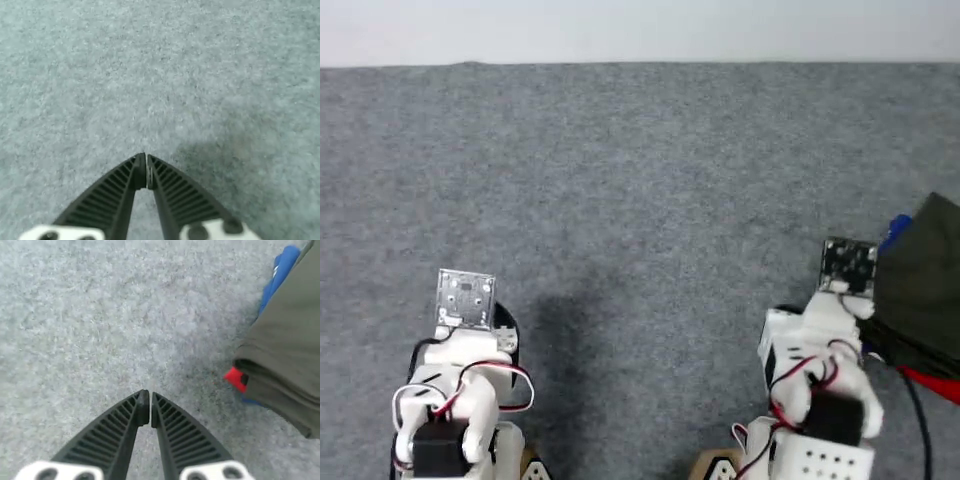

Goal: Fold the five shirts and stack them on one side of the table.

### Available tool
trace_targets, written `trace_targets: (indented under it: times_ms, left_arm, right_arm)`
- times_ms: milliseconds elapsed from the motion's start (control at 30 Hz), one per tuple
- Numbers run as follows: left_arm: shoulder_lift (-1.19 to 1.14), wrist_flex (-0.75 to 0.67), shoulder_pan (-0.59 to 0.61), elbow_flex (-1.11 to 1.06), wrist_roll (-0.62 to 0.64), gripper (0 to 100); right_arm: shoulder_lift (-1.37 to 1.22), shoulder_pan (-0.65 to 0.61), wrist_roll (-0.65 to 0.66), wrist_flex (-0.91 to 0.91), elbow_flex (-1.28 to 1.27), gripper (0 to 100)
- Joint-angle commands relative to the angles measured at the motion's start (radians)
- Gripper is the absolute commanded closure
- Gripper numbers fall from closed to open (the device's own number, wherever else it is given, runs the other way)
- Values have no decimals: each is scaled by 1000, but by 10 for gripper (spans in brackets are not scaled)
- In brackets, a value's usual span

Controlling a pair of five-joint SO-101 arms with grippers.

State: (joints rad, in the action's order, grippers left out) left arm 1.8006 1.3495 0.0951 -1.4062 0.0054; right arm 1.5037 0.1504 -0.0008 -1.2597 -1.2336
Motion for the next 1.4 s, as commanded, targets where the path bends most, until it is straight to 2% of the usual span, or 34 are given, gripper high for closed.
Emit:
trace_targets:
  times_ms: [0, 133, 300, 433, 567, 733, 1367]
  left_arm:
    - [9, -37, -3, -18, 5, 982]
    - [15, -49, -3, -125, 0, 982]
    - [15, -158, 3, -248, -83, 982]
    - [14, -224, -3, -277, -98, 982]
    - [12, -201, -2, -277, -94, 982]
    - [15, -91, 3, -277, -92, 982]
    - [15, -91, 2, -277, -94, 981]
  right_arm:
    - [157, -7, 5, 16, -101, 990]
    - [323, -7, 84, 15, -249, 990]
    - [300, -8, 92, 25, -321, 990]
    - [312, -8, 94, 24, -399, 990]
    - [312, -8, 95, 21, -450, 990]
    - [312, -7, 94, -44, -450, 990]
    - [312, -2, 94, -51, -450, 990]
